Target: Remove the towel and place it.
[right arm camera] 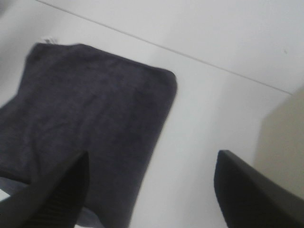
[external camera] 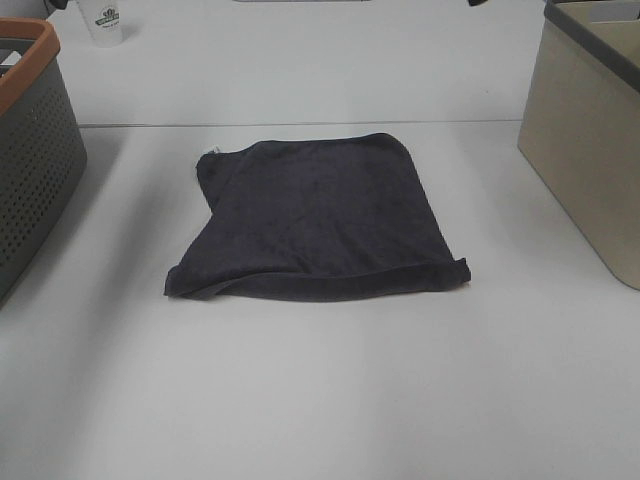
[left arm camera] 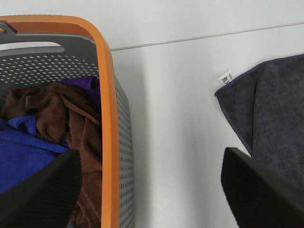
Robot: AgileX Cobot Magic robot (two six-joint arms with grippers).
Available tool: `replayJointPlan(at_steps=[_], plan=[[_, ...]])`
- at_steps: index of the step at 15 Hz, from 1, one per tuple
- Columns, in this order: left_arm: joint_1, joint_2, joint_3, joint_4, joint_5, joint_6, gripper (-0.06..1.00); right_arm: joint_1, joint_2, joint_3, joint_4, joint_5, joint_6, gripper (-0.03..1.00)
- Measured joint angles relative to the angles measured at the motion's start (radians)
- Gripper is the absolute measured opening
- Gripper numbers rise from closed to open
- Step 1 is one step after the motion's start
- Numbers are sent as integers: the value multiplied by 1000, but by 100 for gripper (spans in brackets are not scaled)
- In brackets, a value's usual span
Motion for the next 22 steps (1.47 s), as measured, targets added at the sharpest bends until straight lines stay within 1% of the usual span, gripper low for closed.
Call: replayJointPlan(at_steps=[1,2,3,5,9,12,14,15,17,18,20,22], plan=[[2,-24,0,-4,11,0,76,0,9,-49,-83,73,44,72],[5,-37,0,-10,24,0,76,0,10,-83,-127,138,63,72],[18,-58,-2,-18,53,0,76,0,10,-99,-141,173,63,72],[63,-95,-2,-25,111,0,76,0,9,-139,-158,272,62,72],[141,-193,7,-31,211,19,76,0,1,-145,-174,373,74,74],[166,-292,102,-36,233,60,76,0,-45,-132,-183,382,95,74],[166,-392,208,-66,235,76,76,0,-116,-63,-182,383,98,74],[166,-447,264,-77,224,82,76,0,-158,-13,-182,384,98,74],[166,-570,403,-97,151,86,78,0,-260,117,-182,384,98,74],[166,-674,515,-120,116,98,81,0,-346,230,-178,380,98,74],[166,-800,675,-134,101,108,82,0,-448,353,-164,350,98,74],[166,-928,803,-139,87,109,83,0,-547,471,-140,310,98,74]])
